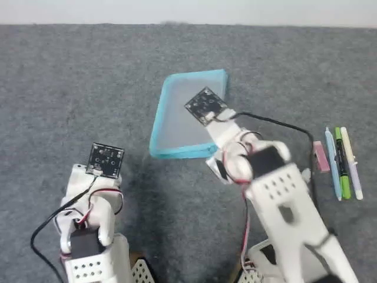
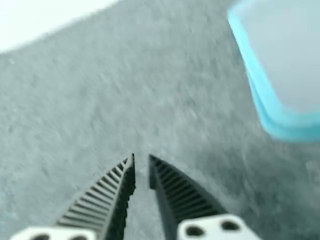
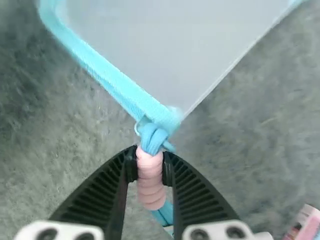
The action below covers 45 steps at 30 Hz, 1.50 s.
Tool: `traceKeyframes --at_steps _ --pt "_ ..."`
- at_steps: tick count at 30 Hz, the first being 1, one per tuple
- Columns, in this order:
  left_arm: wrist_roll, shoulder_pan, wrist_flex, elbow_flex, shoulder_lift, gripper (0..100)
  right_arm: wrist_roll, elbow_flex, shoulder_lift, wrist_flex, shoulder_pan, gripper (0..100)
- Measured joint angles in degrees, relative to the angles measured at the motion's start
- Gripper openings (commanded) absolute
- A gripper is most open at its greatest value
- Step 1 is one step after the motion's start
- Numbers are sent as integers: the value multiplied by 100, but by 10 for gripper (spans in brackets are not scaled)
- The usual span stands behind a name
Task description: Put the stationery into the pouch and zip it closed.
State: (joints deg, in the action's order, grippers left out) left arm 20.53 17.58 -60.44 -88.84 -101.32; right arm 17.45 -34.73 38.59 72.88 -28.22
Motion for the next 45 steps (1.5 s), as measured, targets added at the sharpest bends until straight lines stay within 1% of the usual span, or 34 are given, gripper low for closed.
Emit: traceKeyframes --at_steps 2,5,9,12,17,19,21,25,27,29,32,34,36,39,40,42,45 --pt "0 -18 0 343 229 121 0 0 325 132 26 6" --pt "-26 -202 79 774 949 119 0 0 510 308 9 6" --pt "-615 -404 686 1266 2075 119 0 0 545 404 -9 8" --pt "-985 -941 1248 1310 3077 119 0 264 545 404 9 9" --pt "-1064 -2136 2321 1310 4730 119 0 1213 176 642 -9 8" --pt "-1081 -2426 2629 1310 5398 119 0 1653 -141 695 9 8" --pt "-1248 -2681 2822 1398 6040 119 -141 2084 -378 703 -18 8" --pt "-1723 -3051 3130 1829 7051 119 -229 2312 -422 703 -571 8" --pt "-1960 -3174 3270 1952 7323 119 -229 1960 -413 440 -870 8" --pt "-2198 -3209 3332 1987 7367 119 -211 1213 -316 -79 -985 8" --pt "-2567 -3138 3367 1996 7367 119 -352 -255 -18 -1143 -976 8" --pt "-2875 -2840 3367 1987 7358 119 -440 -1196 158 -1758 -1002 8" --pt "-3051 -2330 3367 1987 7218 120 -501 -1934 211 -2180 -958 8" --pt "-3086 -1433 3349 1987 6673 123 -501 -2558 281 -2567 -985 8" --pt "-3103 -1231 3279 1987 6462 123 -501 -2673 281 -2655 -941 8" --pt "-2866 -1055 3033 1987 5987 124 -519 -2743 281 -2760 -905 8" --pt "-2637 -993 2462 1987 5204 140 -519 -2743 281 -2822 -879 7"
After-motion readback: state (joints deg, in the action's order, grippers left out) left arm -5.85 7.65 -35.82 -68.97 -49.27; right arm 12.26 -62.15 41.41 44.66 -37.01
